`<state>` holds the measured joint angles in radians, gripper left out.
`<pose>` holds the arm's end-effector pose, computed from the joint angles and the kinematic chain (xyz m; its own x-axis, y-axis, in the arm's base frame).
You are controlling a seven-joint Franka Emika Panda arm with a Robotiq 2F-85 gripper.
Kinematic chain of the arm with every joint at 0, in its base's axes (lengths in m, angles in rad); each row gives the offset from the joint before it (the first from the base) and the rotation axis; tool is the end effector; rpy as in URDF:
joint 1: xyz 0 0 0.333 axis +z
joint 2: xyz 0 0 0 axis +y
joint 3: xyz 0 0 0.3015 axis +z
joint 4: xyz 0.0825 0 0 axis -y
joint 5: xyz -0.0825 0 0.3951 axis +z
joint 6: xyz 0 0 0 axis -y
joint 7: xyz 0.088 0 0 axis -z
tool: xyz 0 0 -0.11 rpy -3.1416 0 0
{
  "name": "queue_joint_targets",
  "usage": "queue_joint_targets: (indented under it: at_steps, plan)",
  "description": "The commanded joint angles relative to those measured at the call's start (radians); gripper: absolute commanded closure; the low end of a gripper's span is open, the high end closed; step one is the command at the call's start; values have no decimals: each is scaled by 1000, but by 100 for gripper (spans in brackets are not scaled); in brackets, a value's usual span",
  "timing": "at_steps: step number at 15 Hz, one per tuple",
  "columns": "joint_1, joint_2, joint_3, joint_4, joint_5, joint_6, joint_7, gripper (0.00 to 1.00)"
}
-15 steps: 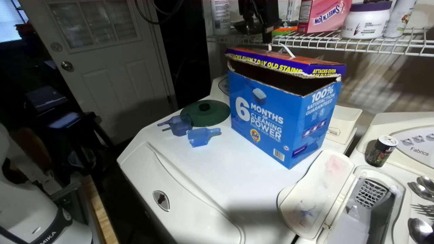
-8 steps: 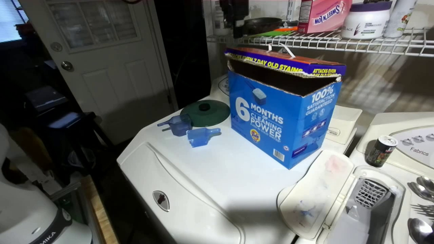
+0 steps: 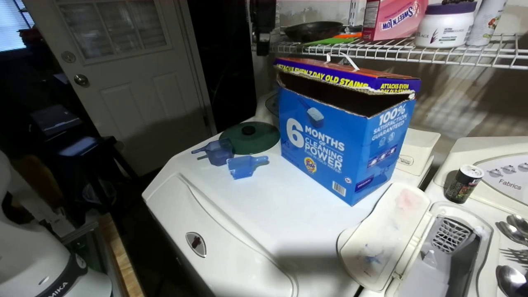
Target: Close the lid of the blue cleaning powder box, pick up the blue measuring cup and put it on the blue cleaning powder box
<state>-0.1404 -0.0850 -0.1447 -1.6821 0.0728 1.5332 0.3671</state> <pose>0.5147 -0.1453 0.5970 0.7938 -0.6014 -0.0908 -0.6070 -0.7927 -0.0561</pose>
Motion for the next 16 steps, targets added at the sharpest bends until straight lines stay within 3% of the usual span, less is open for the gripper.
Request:
queue_joint_targets:
  at_steps: [1,8,16]
  plan:
    - [-4,3,3,5,1,-4,-1,0]
    - [16,-44,32,-265,-39,9,-62,0]
    - [25,5,49,-489,-85,188,-188,0]
